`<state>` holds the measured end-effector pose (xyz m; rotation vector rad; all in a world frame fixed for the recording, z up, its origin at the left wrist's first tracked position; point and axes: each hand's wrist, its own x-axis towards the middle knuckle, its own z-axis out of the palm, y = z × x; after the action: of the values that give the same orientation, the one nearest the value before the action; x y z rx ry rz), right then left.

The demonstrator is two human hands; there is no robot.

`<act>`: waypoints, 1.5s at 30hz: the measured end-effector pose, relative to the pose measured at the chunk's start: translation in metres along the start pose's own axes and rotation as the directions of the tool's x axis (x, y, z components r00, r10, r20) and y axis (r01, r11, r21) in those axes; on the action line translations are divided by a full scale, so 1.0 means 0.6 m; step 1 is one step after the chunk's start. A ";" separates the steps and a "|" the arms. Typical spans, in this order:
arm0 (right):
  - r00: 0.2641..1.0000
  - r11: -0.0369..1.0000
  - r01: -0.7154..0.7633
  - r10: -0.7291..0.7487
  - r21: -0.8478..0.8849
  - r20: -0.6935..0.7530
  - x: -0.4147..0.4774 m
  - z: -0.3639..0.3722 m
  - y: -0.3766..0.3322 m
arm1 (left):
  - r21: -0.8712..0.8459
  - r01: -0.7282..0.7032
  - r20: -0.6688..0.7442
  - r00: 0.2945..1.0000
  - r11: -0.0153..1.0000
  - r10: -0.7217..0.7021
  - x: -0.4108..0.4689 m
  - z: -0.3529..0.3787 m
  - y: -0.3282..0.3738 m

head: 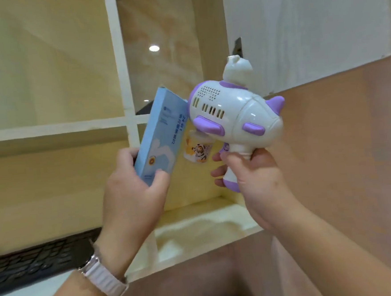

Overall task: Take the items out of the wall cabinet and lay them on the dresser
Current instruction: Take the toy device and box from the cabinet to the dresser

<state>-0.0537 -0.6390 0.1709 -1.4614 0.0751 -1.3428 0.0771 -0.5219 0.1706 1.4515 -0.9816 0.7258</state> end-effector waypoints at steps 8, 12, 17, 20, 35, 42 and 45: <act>0.962 0.973 -0.112 0.054 -0.202 -0.269 -0.147 -0.008 0.034 | -0.382 0.314 0.365 0.915 0.869 -0.169 -0.103 -0.019 -0.059; 0.906 0.938 -0.188 0.052 -0.290 -0.419 -0.244 -0.025 0.039 | -0.480 0.458 0.534 0.829 0.749 -0.165 -0.172 -0.008 -0.081; 0.781 0.831 -0.370 0.036 -0.415 -0.624 -0.365 -0.071 0.013 | -0.527 0.658 0.732 0.673 0.537 -0.107 -0.270 0.007 -0.077; 0.698 0.825 -0.421 0.028 -0.378 -0.716 -0.436 -0.095 -0.009 | -0.487 0.761 0.823 0.564 0.429 -0.066 -0.325 0.014 -0.052; 0.435 0.858 -0.383 -0.161 -0.344 -0.886 -0.768 -0.202 -0.279 | -0.363 0.860 0.922 0.276 0.359 0.271 -0.557 -0.064 0.310; 0.265 0.846 -0.404 -0.255 -0.347 -0.930 -0.987 -0.256 -0.474 | -0.294 0.899 0.897 0.143 0.324 0.419 -0.719 -0.161 0.538; 0.163 0.849 -0.416 -0.284 -0.327 -0.945 -1.086 -0.266 -0.548 | -0.265 0.902 0.878 0.079 0.341 0.473 -0.792 -0.207 0.618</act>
<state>-0.5934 -0.1805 -0.0665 -0.6073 1.5344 -2.1146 -0.4540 -0.3109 -0.0585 0.7332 -1.5579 -1.4826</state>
